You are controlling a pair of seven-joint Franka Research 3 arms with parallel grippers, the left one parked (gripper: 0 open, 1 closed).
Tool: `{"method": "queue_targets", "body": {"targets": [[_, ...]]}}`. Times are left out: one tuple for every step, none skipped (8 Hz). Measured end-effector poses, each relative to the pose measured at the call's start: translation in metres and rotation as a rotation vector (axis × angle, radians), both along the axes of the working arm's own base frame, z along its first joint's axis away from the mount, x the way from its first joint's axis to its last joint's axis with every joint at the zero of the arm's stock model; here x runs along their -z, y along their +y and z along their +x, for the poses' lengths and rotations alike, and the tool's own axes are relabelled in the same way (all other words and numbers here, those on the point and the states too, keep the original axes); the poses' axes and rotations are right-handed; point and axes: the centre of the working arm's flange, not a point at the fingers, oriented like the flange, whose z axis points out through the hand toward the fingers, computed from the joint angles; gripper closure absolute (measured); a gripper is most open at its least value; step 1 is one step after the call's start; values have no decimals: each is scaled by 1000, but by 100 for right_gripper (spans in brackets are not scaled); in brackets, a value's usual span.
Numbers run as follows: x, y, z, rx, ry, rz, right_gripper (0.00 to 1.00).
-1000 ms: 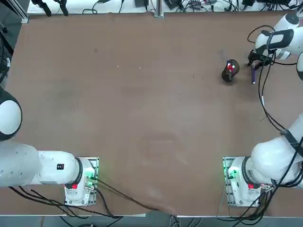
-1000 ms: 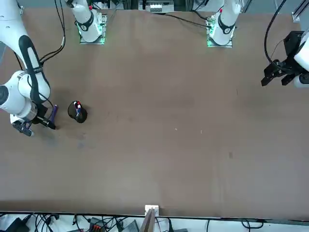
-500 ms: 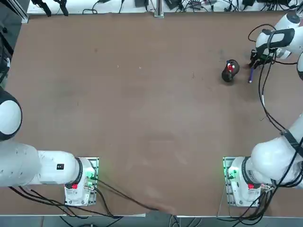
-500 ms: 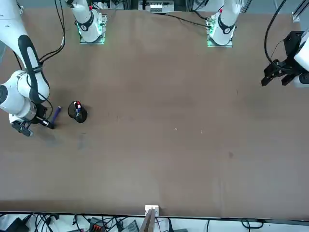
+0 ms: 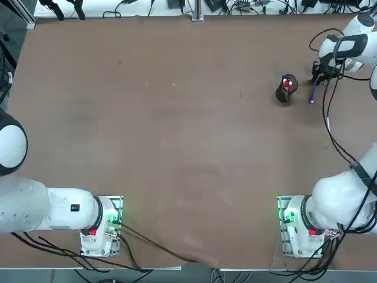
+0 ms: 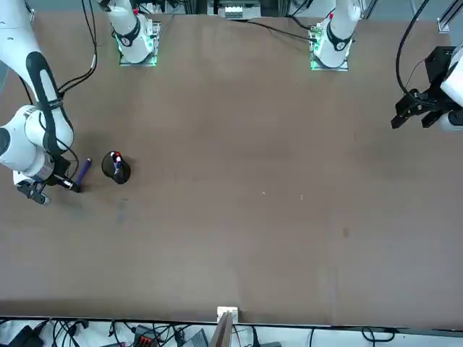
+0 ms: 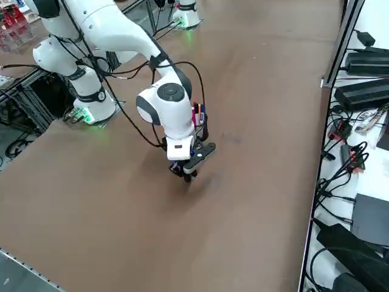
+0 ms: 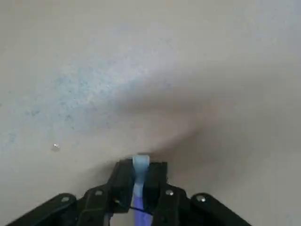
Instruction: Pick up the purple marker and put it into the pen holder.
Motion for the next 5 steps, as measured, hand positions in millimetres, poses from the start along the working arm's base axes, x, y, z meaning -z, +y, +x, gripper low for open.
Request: {"method": "queue_targets", "body": {"targets": [[-28,-3,11,1,25,9,85],[-70,-5,24,19,45,16,85],[-121,-3,35,60,60,14,85],[-172,4,45,100,77,-24,85],[-213,15,51,147,92,-103,85]]}}
